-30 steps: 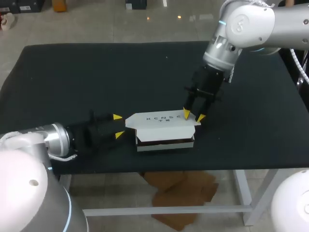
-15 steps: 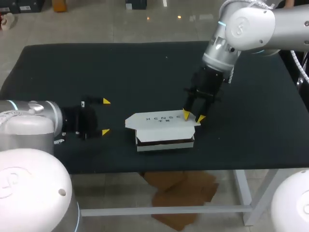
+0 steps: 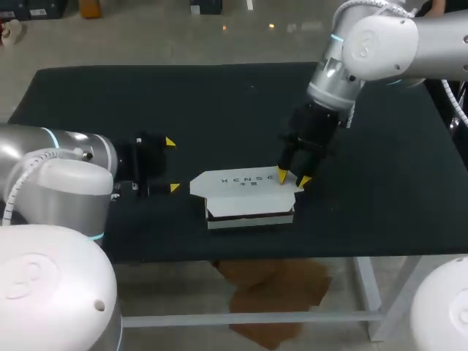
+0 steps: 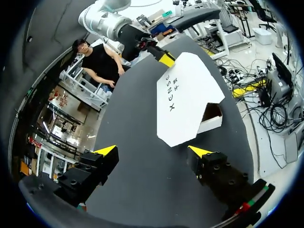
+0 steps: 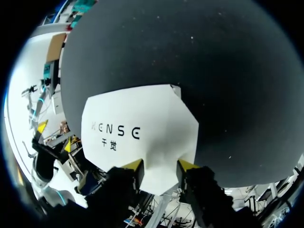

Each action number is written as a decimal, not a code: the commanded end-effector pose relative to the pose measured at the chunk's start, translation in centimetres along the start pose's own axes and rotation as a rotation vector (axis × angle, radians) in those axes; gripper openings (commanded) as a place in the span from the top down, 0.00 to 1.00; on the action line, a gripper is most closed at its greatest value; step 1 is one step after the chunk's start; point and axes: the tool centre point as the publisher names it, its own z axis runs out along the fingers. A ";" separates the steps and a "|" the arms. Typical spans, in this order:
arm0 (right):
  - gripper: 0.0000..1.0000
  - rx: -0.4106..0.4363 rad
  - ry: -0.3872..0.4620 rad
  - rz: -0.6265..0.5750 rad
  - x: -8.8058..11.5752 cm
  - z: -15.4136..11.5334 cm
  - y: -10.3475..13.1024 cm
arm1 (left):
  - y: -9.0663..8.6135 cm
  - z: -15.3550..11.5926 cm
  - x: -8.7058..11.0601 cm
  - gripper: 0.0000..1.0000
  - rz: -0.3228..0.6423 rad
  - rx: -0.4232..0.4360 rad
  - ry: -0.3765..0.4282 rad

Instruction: Assemble the packaging by folding the flat box into shape, placing the metal phone stand inside, and closing the box properly

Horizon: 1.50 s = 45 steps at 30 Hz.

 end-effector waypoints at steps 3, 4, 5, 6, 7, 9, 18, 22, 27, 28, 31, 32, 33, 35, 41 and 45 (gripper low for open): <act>0.51 -0.002 -0.001 0.002 0.0 0.2 -0.1 | 0.4 1.3 -4.8 0.00 -0.585 -0.189 0.376; 0.51 -0.002 -0.001 0.001 0.1 0.2 -0.1 | 0.4 1.3 -4.8 0.00 -0.585 -0.189 0.376; 0.51 -0.003 -0.001 0.001 0.1 0.2 -0.1 | 0.4 1.3 -4.8 0.00 -0.585 -0.189 0.376; 0.51 -0.004 -0.001 0.001 0.1 0.2 -0.1 | 0.4 1.3 -4.8 0.00 -0.585 -0.189 0.376; 0.51 -0.004 -0.001 0.001 0.2 0.2 -0.1 | 0.4 1.3 -4.8 0.00 -0.585 -0.189 0.376; 0.51 -0.004 -0.002 -0.001 0.2 0.2 -0.1 | 0.4 1.3 -4.8 0.00 -0.585 -0.189 0.376; 0.51 -0.008 0.001 0.003 0.2 0.2 -0.2 | -0.8 4.3 -5.0 0.00 -0.925 -0.388 0.310; 0.51 -0.008 0.001 0.005 0.3 0.2 -0.2 | -1.4 5.1 -5.2 0.00 -1.175 -0.474 0.291; 0.51 -0.012 0.001 0.007 0.3 0.2 -0.2 | -1.5 5.0 -5.1 0.00 -1.560 -0.571 0.027; 0.51 -0.012 0.001 0.007 0.3 0.2 -0.2 | -1.5 5.0 -5.1 0.00 -1.560 -0.571 0.027; 0.51 -0.015 0.004 0.007 0.2 0.2 -0.2 | -1.5 5.0 -5.1 0.00 -1.560 -0.571 0.027; 0.51 -0.016 0.005 0.007 0.2 0.2 -0.2 | -1.5 5.0 -5.1 0.00 -1.560 -0.571 0.027; 0.51 -0.017 0.005 0.007 0.2 0.2 -0.2 | -1.5 5.0 -5.1 0.00 -1.560 -0.571 0.027; 0.50 -0.020 0.005 0.006 0.2 0.0 -0.2 | -1.5 5.0 -5.1 0.00 -1.560 -0.571 0.027; 0.51 -0.032 0.006 0.008 0.2 0.0 -0.3 | -2.0 6.0 -5.0 0.00 -1.662 -0.649 -0.010; 0.51 -0.034 0.009 0.011 0.1 0.2 -0.3 | -2.7 7.0 -4.0 0.00 -1.794 -0.741 -0.032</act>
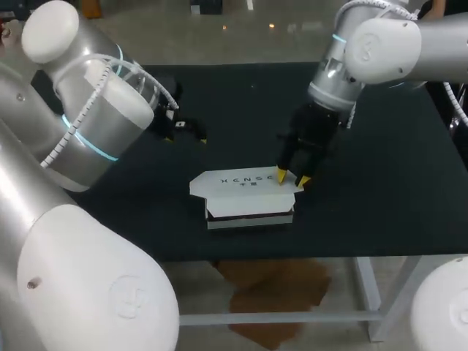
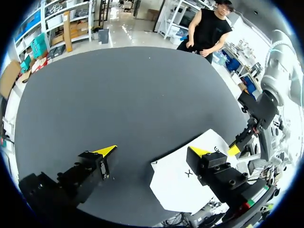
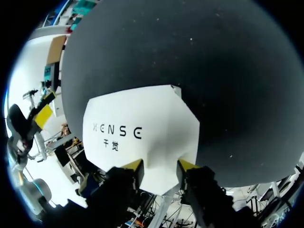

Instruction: Assemble the packaging by folding the flat box into shape, placing the metal phone stand inside, and closing the box properly

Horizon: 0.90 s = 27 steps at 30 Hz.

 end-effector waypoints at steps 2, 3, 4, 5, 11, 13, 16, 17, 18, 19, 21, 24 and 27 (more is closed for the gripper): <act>0.51 -0.010 0.003 0.002 -0.3 0.4 -0.3 | 0.5 1.4 1.4 0.00 -0.541 -0.248 -0.223; 0.51 -0.010 0.003 0.003 -0.3 0.4 -0.3 | 0.8 1.4 1.6 0.00 -0.542 -0.251 -0.218; 0.51 -0.011 0.003 0.004 -0.3 0.4 -0.3 | 1.0 1.4 1.7 0.00 -0.553 -0.267 -0.206; 0.51 -0.011 0.004 0.004 -0.4 0.4 -0.3 | 1.2 1.3 1.8 0.00 -0.591 -0.277 -0.212; 0.51 -0.012 0.007 0.005 -0.4 0.6 -0.3 | 2.1 1.0 2.0 0.00 -0.672 -0.315 -0.221; 0.51 -0.013 0.008 0.005 -0.5 0.6 -0.3 | 2.1 1.0 2.0 0.00 -0.672 -0.315 -0.221; 0.51 -0.014 0.008 0.004 -0.5 0.6 -0.3 | 2.1 1.0 2.0 0.00 -0.672 -0.315 -0.221; 0.51 -0.014 0.008 0.003 -0.5 0.6 -0.3 | 2.1 1.0 2.0 0.00 -0.672 -0.315 -0.221; 0.51 -0.014 0.008 0.002 -0.5 0.6 -0.3 | 2.1 1.0 2.0 0.00 -0.672 -0.315 -0.221; 0.51 -0.015 0.008 0.002 -0.5 0.6 -0.3 | 2.1 1.0 2.0 0.00 -0.672 -0.315 -0.221; 0.51 -0.016 0.007 0.001 -0.4 0.6 -0.3 | 2.1 1.0 2.0 0.00 -0.672 -0.315 -0.221; 0.51 -0.018 0.007 0.002 -0.4 0.5 -0.3 | 1.8 1.3 2.2 0.00 -0.682 -0.320 -0.237; 0.51 -0.021 0.009 0.003 -0.4 0.5 -0.3 | 2.3 2.0 2.9 0.00 -0.614 -0.340 -0.274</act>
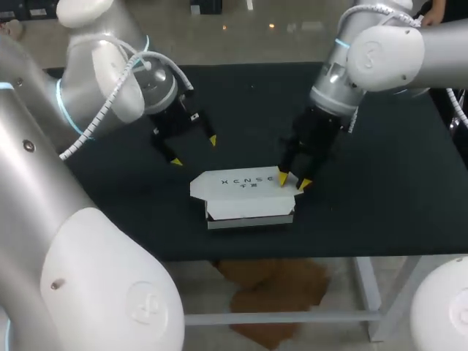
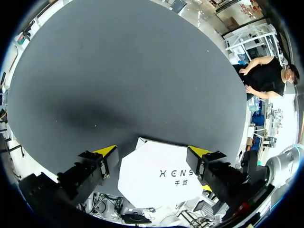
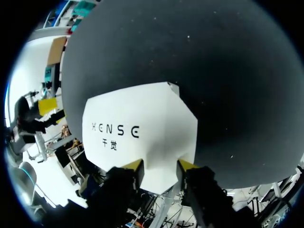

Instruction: Assemble the packaging by folding the flat box into shape, placing the metal phone stand inside, and closing the box properly

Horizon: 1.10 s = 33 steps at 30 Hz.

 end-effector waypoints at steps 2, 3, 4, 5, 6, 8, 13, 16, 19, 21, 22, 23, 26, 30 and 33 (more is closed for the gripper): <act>0.51 -0.004 0.001 0.001 0.0 0.1 -0.2 | 0.5 0.9 0.8 0.00 0.065 -0.080 -0.223; 0.51 -0.003 0.001 0.002 0.0 0.1 -0.2 | 0.6 0.9 0.8 0.00 0.078 -0.089 -0.224; 0.51 -0.002 0.000 0.003 0.0 0.1 -0.2 | 0.7 1.0 0.8 0.00 0.073 -0.104 -0.225; 0.51 -0.002 0.000 0.003 0.0 0.1 -0.2 | 0.9 1.0 0.7 0.00 0.075 -0.122 -0.230; 0.51 -0.002 0.000 0.004 0.0 0.1 -0.2 | 1.0 1.1 0.5 0.00 0.090 -0.138 -0.234; 0.51 -0.002 0.000 0.004 0.0 0.2 -0.2 | 1.3 1.1 0.2 0.00 0.109 -0.169 -0.259; 0.51 -0.002 0.001 0.006 -0.1 0.3 -0.2 | 1.7 1.1 -0.2 0.00 0.102 -0.162 -0.279; 0.51 -0.001 0.000 0.008 -0.1 0.4 -0.2 | 1.7 1.1 -0.2 0.00 0.102 -0.162 -0.279; 0.51 -0.001 0.000 0.009 -0.1 0.4 -0.1 | 1.7 1.1 -0.2 0.00 0.102 -0.162 -0.279; 0.51 -0.002 0.001 0.010 0.0 0.4 -0.1 | 1.7 1.6 0.4 0.00 0.088 -0.177 -0.279; 0.51 -0.002 0.002 0.010 0.0 0.4 -0.1 | 1.7 1.8 0.5 0.00 0.089 -0.189 -0.270; 0.51 -0.003 0.004 0.011 0.0 0.4 -0.1 | 1.8 1.9 0.5 0.00 0.096 -0.201 -0.252; 0.51 -0.002 0.007 0.010 0.0 0.4 -0.1 | 2.1 2.3 0.1 0.12 0.109 -0.225 -0.224; 0.51 -0.001 0.008 0.009 0.0 0.5 -0.1 | 3.1 2.5 -0.5 0.44 0.158 -0.238 -0.214; 0.51 -0.002 0.009 0.008 0.0 0.5 -0.1 | 3.9 2.7 -0.7 0.41 0.181 -0.239 -0.208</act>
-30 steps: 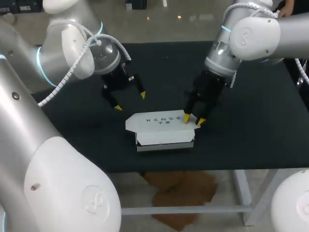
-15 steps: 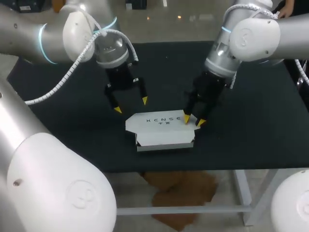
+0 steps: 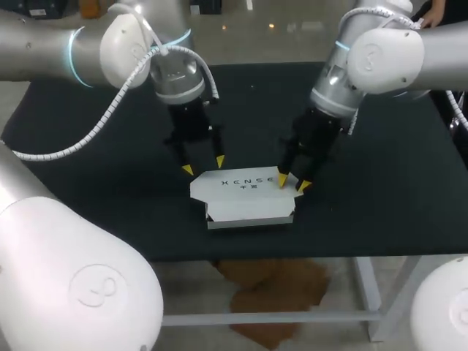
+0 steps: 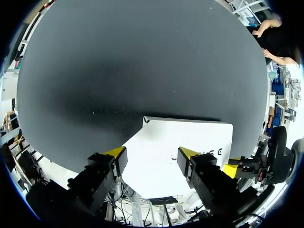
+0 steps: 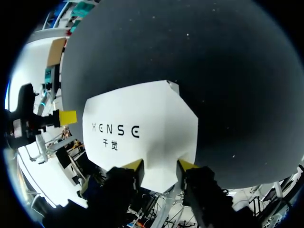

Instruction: Assemble the packaging by folding the flat box into shape, placing the metal phone stand inside, and closing the box properly

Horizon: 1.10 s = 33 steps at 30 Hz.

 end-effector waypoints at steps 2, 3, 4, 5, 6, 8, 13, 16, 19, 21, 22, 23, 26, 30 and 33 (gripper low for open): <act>0.51 -0.002 0.003 -0.002 0.0 0.1 -0.1 | 1.2 0.8 -0.1 0.39 0.012 0.016 0.004; 0.51 -0.003 0.003 -0.002 0.0 0.1 -0.1 | 1.4 0.9 -0.1 0.42 0.021 0.017 0.005; 0.52 -0.004 0.004 -0.002 0.0 0.1 -0.1 | 1.5 0.9 -0.1 0.45 0.020 0.017 0.006; 0.52 -0.004 0.005 -0.001 0.0 0.1 -0.1 | 1.6 1.0 -0.1 0.50 0.018 0.019 0.005; 0.52 -0.004 0.006 -0.001 -0.1 0.2 -0.1 | 1.8 1.0 -0.1 0.51 0.016 0.021 0.005; 0.52 -0.004 0.006 0.001 -0.1 0.2 -0.1 | 2.1 1.1 -0.2 0.52 0.017 0.025 0.002; 0.52 -0.006 0.006 0.004 -0.1 0.2 -0.1 | 3.1 1.2 -0.4 0.55 0.012 0.031 -0.001; 0.53 -0.011 0.006 0.005 -0.1 0.2 -0.1 | 3.5 1.4 -0.3 0.55 -0.002 0.043 -0.010; 0.53 -0.014 0.008 0.005 -0.1 0.4 -0.1 | 3.6 1.7 -0.4 0.55 -0.005 0.041 -0.011; 0.53 -0.014 0.009 0.005 -0.1 0.5 -0.1 | 3.7 1.9 -0.5 0.55 -0.008 0.043 -0.010; 0.53 -0.015 0.010 0.005 -0.1 0.6 -0.1 | 3.7 2.0 -0.6 0.55 -0.008 0.043 -0.009; 0.53 -0.015 0.011 0.005 -0.2 0.6 -0.1 | 3.7 2.1 -0.7 0.55 -0.011 0.045 -0.006; 0.53 -0.021 0.016 0.002 -0.2 0.7 -0.1 | 3.8 2.4 -0.9 0.56 -0.015 0.047 -0.001; 0.53 -0.030 0.022 -0.002 -0.3 0.8 -0.2 | 3.8 2.8 -1.1 0.57 -0.013 0.051 0.009; 0.53 -0.038 0.027 -0.005 -0.4 0.9 -0.2 | 3.9 3.0 -1.1 0.56 -0.008 0.063 0.011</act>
